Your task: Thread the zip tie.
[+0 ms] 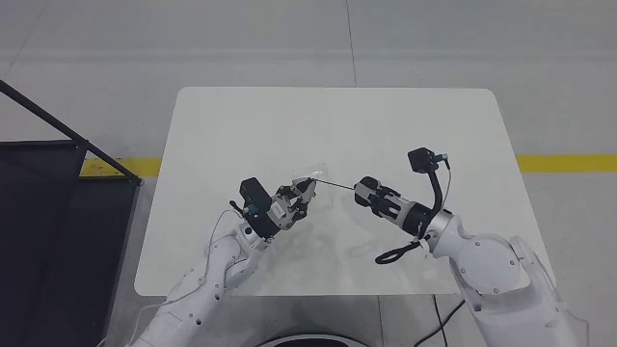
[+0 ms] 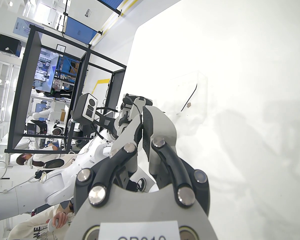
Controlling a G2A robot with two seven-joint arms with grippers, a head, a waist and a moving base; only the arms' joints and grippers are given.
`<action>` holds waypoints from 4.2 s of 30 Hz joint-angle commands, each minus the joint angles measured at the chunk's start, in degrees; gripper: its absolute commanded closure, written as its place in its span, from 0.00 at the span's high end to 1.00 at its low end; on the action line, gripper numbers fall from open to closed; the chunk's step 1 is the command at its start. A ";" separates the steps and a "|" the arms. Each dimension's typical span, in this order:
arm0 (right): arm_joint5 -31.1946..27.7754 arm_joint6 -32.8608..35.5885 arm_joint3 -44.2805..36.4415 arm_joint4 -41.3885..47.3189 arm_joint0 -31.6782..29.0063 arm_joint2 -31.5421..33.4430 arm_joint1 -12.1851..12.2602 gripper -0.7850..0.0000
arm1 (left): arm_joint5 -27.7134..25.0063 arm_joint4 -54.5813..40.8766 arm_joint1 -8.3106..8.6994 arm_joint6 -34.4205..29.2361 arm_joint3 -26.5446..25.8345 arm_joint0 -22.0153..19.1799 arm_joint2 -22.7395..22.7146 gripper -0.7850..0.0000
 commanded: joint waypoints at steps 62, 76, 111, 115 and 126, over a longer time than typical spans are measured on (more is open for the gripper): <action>5.62 1.11 -3.07 2.60 -2.68 1.43 0.30 0.00 | 17.20 7.85 -1.80 5.15 -0.70 1.41 3.33 0.00; 7.02 1.40 -2.20 3.71 -1.55 1.35 0.28 0.00 | 17.20 7.85 -1.80 5.15 -0.70 1.41 3.33 0.00; 8.37 1.63 -0.67 6.13 1.26 -0.17 0.13 0.00 | 17.20 7.85 -1.80 5.15 -0.70 1.41 3.33 0.00; 7.20 1.02 -0.52 7.13 1.28 -0.03 0.07 0.00 | 17.20 7.85 -1.80 5.15 -0.70 1.41 3.33 0.00; 2.06 0.81 -0.67 9.53 -0.45 1.20 0.23 0.00 | 17.20 7.85 -1.80 5.15 -0.70 1.41 3.33 0.00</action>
